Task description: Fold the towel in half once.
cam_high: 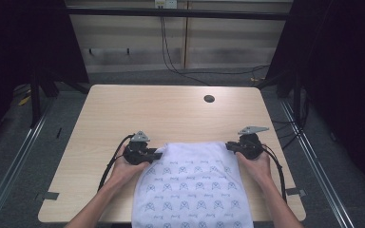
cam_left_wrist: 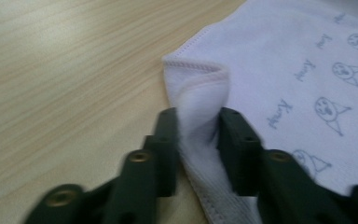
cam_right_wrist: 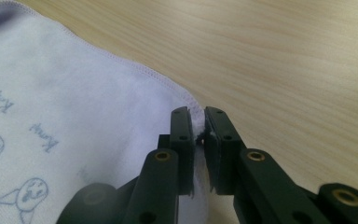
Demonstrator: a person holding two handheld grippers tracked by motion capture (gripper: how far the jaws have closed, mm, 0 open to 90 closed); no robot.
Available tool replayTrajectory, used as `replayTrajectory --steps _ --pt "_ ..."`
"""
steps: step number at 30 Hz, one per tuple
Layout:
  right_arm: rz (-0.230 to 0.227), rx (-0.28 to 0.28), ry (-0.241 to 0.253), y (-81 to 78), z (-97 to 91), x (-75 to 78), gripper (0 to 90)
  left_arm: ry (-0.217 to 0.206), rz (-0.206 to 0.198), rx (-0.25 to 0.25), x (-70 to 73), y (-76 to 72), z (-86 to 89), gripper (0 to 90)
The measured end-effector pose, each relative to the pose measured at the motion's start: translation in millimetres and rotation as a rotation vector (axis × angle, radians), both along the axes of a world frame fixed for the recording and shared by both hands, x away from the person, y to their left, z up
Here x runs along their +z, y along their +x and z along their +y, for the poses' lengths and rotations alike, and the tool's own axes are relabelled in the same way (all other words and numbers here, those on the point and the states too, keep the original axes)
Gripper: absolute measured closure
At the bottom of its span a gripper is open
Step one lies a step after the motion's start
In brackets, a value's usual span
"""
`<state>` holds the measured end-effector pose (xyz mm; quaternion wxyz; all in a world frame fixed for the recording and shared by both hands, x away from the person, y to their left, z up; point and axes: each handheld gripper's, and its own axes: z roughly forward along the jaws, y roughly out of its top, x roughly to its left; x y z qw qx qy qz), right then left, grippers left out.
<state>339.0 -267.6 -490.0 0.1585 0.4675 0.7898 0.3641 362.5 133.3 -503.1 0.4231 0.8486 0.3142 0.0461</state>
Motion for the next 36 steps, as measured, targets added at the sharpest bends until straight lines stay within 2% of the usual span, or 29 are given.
replayTrajectory --steps 2,4,6,9,11,13,15,16,20,24,26,31,33,36 --pt "-0.002 0.002 0.005 -0.7 -0.7 2.0 82.1 -0.001 -0.01 0.007 3.9 -0.6 1.1 82.2" --pt "-0.012 -0.004 0.023 -0.9 -2.3 4.6 82.3 -0.027 -0.008 0.012 8.5 -0.1 5.9 82.3" --pt "-0.026 -0.004 0.045 -0.9 -4.7 8.0 82.4 -0.078 -0.013 0.029 16.7 0.2 14.2 82.1" --pt "-0.05 -0.015 0.063 -2.5 -8.6 15.9 82.7 -0.111 -0.028 0.043 28.0 0.2 25.7 81.8" --pt "-0.074 -0.023 0.078 -3.0 -12.2 21.9 83.1 -0.133 -0.044 0.072 34.4 -0.5 32.9 83.0" --pt "-0.085 -0.026 0.092 -3.0 -15.6 27.9 83.4 -0.164 -0.041 0.077 41.0 -0.2 40.3 83.1" --pt "-0.093 -0.027 0.099 -2.5 -18.3 33.2 83.7 -0.148 -0.082 0.103 48.9 -0.3 46.2 85.7" --pt "-0.095 -0.03 0.107 -2.0 -19.5 35.8 83.7 -0.163 -0.077 0.099 52.4 1.5 49.0 86.1" --pt "-0.109 -0.016 0.138 2.3 -21.0 47.7 84.8 -0.171 -0.098 0.092 65.7 7.4 53.4 86.6" --pt "-0.133 0.005 0.159 10.5 -18.6 65.6 85.6 -0.195 -0.118 0.109 82.0 15.5 56.4 86.6" --pt "-0.15 0.016 0.179 16.6 -18.5 79.6 85.8 -0.213 -0.131 0.119 89.7 18.2 57.8 86.6" --pt "-0.2 0.03 0.222 29.1 -19.3 108.2 86.1 -0.253 -0.149 0.16 102.6 28.2 64.9 86.6" --pt "-0.213 0.032 0.248 33.0 -21.4 117.8 86.3 -0.256 -0.155 0.17 107.7 33.0 67.4 86.6" --pt "-0.229 0.034 0.25 39.7 -22.2 132.2 86.3 -0.258 -0.174 0.179 120.4 43.2 70.1 86.6"
